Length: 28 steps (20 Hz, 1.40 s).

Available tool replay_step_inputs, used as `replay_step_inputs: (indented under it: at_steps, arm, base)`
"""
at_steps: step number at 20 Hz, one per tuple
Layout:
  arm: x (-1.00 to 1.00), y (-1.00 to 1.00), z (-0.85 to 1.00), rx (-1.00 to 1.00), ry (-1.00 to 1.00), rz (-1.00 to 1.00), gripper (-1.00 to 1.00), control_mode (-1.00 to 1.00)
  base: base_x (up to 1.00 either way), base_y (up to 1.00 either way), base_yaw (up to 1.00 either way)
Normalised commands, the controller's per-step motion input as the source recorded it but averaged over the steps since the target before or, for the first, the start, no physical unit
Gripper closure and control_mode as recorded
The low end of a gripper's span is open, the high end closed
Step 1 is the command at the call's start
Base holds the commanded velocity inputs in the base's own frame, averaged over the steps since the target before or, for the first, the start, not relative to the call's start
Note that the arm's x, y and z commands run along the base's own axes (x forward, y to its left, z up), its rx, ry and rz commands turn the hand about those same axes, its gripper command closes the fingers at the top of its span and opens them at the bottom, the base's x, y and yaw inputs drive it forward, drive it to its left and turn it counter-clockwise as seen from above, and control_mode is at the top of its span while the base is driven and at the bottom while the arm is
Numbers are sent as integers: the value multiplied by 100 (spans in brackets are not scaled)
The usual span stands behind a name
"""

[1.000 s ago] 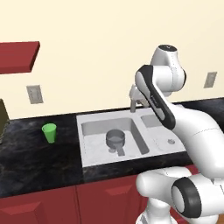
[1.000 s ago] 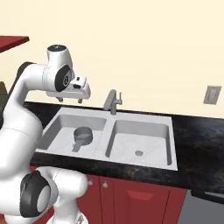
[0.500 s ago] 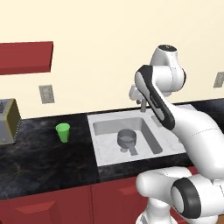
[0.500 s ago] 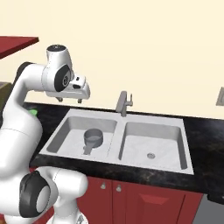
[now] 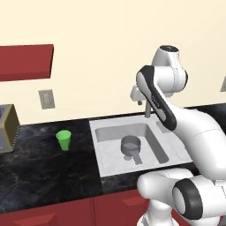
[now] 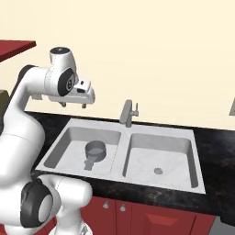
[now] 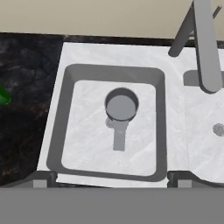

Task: Move any existing items from the left basin to the right basin for drying. Then move the cup from the counter to the left basin of the sink for washing.

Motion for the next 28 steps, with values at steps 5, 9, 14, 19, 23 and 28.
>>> replay_step_inputs:
  at_steps: [5, 9, 14, 19, 23, 28]
  arm:
    - [0, 0, 0, 0, 0, 0, -100, 100]
    - [0, 0, 0, 0, 0, 0, -100, 100]
    - [0, 0, 0, 0, 0, 0, -100, -100]
    - [-12, 5, -7, 0, 0, 0, -100, -100]
    - [-19, 4, -16, 0, 0, 0, -100, -100]
    - [-23, 0, -10, 0, 0, 0, -100, -100]
  base:
    - [36, 0, 0]
    - [11, 0, 0]
    - [0, 0, 0]
    - [0, 0, 0]
    - [0, 0, 0]
    - [0, 0, 0]
